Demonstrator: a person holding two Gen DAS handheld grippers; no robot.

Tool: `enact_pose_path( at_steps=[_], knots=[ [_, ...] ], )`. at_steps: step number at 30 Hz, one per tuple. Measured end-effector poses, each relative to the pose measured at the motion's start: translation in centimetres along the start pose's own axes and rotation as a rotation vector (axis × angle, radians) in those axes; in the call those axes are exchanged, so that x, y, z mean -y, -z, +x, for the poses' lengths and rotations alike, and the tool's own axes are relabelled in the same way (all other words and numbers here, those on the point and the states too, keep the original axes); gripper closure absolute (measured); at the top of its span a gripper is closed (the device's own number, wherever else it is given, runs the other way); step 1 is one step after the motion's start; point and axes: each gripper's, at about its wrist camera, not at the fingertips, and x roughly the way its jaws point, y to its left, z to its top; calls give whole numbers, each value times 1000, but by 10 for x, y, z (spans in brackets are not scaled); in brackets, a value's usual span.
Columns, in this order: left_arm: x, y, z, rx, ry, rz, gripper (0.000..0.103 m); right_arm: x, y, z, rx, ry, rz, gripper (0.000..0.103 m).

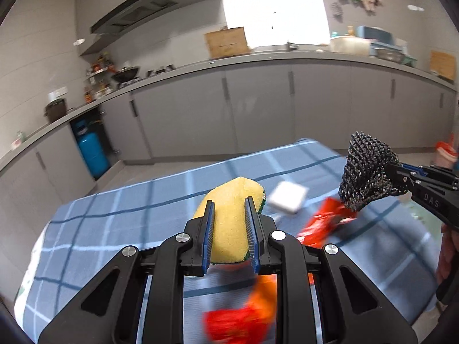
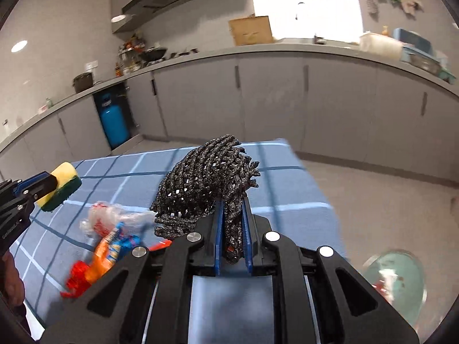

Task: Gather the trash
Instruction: 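Carry sponge and scrubber over the green bucket and open both grippers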

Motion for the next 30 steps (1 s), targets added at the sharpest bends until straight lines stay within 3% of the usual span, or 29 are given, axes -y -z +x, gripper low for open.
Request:
enact_pose_path(
  at_steps=[13, 19, 26, 29, 30],
  knots=[
    [175, -18, 1, 11, 370, 99, 81, 171, 55, -68, -33, 304, 140, 89],
    [250, -12, 5, 6, 480, 180, 81, 213, 77, -64, -68, 347, 177, 89],
    [300, 0, 19, -31, 555, 231, 79, 248, 105, -46, -125, 363, 215, 87],
    [314, 8, 30, -59, 584, 230, 73, 259, 114, -37, -142, 371, 220, 83],
    [320, 9, 33, -67, 588, 232, 68, 263, 116, -36, -141, 377, 221, 75]
  ],
)
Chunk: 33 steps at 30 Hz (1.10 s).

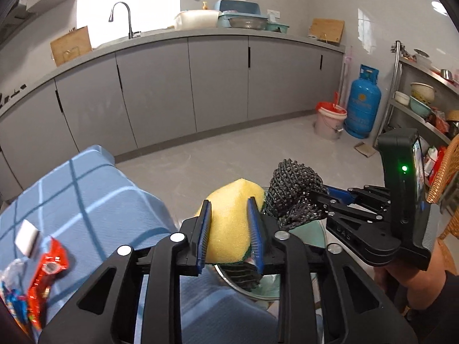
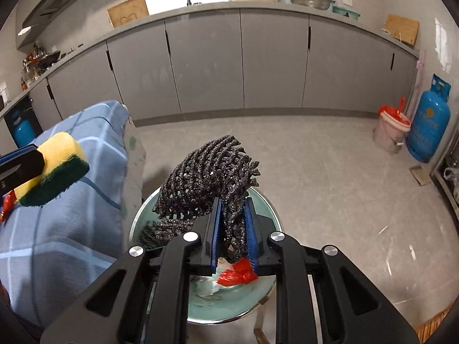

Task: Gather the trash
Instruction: 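Carry sponge and scrubber over the green bucket and open both grippers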

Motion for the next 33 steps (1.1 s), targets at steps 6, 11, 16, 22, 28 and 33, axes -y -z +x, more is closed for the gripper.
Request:
enact_pose_path(
  at_steps=[6, 11, 16, 22, 28, 33],
  knots=[
    [10, 6, 14, -18, 13, 16, 26, 14, 3, 9, 2, -6, 40, 45],
    [-7, 4, 7, -17, -26, -6, 20, 24, 3, 2, 18, 7, 96, 37],
    [-34, -1, -11, 7, -103, -25, 18, 27, 5, -7, 27, 3, 130, 31],
    [-62, -6, -44, 49, -192, -47, 11, 17, 6, -20, 38, -21, 149, 27],
    [-96, 2, -83, 75, -313, -53, 11, -12, 0, -33, 51, -60, 124, 26],
    [-136, 16, -109, 63, -410, -111, 11, -48, -4, -38, 50, -109, 88, 26]
  ],
)
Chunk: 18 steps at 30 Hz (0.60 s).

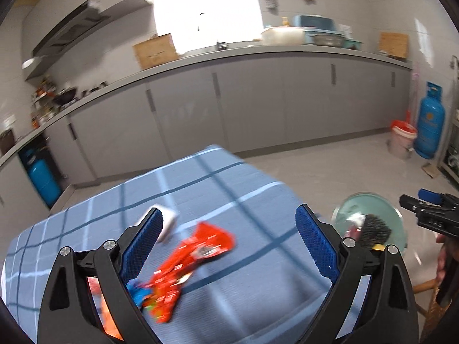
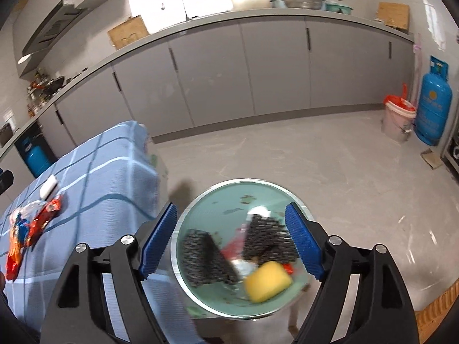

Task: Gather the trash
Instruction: 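Carry sponge and scrubber over the green bucket and open both grippers, then move both grippers back over the table toward the snack bags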

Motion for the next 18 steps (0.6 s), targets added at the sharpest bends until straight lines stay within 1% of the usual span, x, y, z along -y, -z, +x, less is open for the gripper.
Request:
enact_pose_path(
  at_steps=[3, 5, 6, 7, 12, 14, 18],
  knots=[
    [-32, 8, -6, -7, -60, -38, 11, -27, -1, -3, -1, -37, -22, 26],
    [-51, 14, -12, -7, -104, -57, 11, -51, 0, -5, 1, -65, -45, 22],
    [-64, 19, -15, -12, -127, -68, 11, -58, 2, -6, 3, -73, -52, 17],
    [-74, 23, -17, -20, -147, -77, 11, -68, 3, -7, 4, -84, -61, 17],
    [-118, 54, -25, -77, -230, -109, 11, -124, 16, -5, -29, -156, -137, 17],
    [-132, 67, -28, -103, -246, -124, 11, -141, 20, -5, -41, -181, -163, 17],
    [-147, 88, -31, -137, -254, -146, 11, -172, 28, -7, -58, -218, -205, 17]
  ],
)
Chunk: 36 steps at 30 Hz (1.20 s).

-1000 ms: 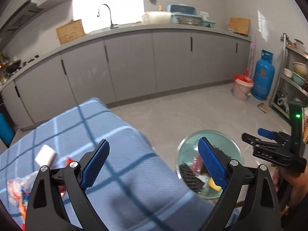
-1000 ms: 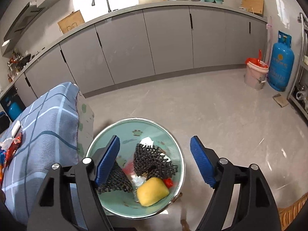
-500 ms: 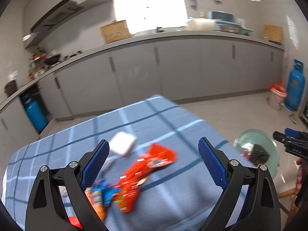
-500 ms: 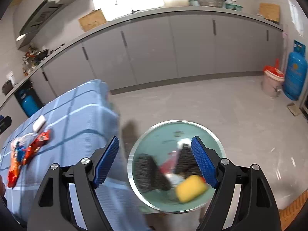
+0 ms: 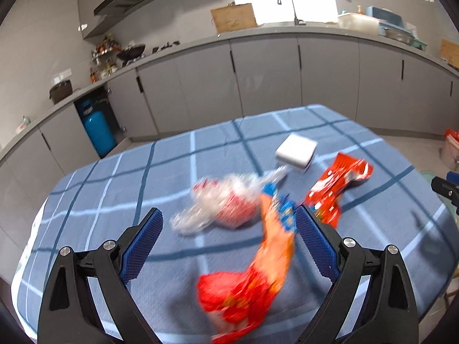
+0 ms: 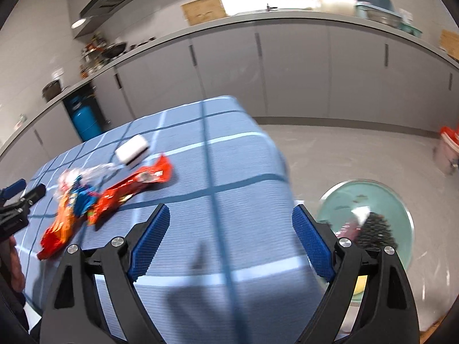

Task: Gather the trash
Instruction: 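Move both grippers back over the table toward the snack bags, then grasp the orange snack bag with the left gripper while the right gripper grasps the red wrapper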

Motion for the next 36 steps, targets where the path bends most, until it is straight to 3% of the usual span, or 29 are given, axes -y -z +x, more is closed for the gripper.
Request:
enact_pose_path(
  at_steps=[11, 19, 21, 23, 24, 29, 34, 36],
  knots=[
    [0, 21, 18, -66, 66, 23, 11, -54, 0, 14, -46, -13, -59, 16],
    [5, 27, 47, -140, 113, 18, 13, -72, 4, 20, -58, -29, -85, 12],
    [5, 27, 51, -154, 138, 15, 25, -72, 5, 23, -63, -28, -83, 12],
    [8, 27, 54, -172, 176, 16, 62, -73, 5, 25, -69, -28, -81, 12],
    [9, 28, 56, -190, 204, 15, 68, -73, 6, 26, -71, -27, -80, 12],
    [13, 25, 45, -170, 236, 21, 84, -75, 5, 27, -73, -15, -82, 12],
    [1, 3, 13, -71, 233, -9, 85, -74, -2, 34, -86, 5, -43, 12],
    [-8, -7, 5, -24, 176, -23, 85, -79, -6, 37, -86, 9, -37, 12]
  ],
)
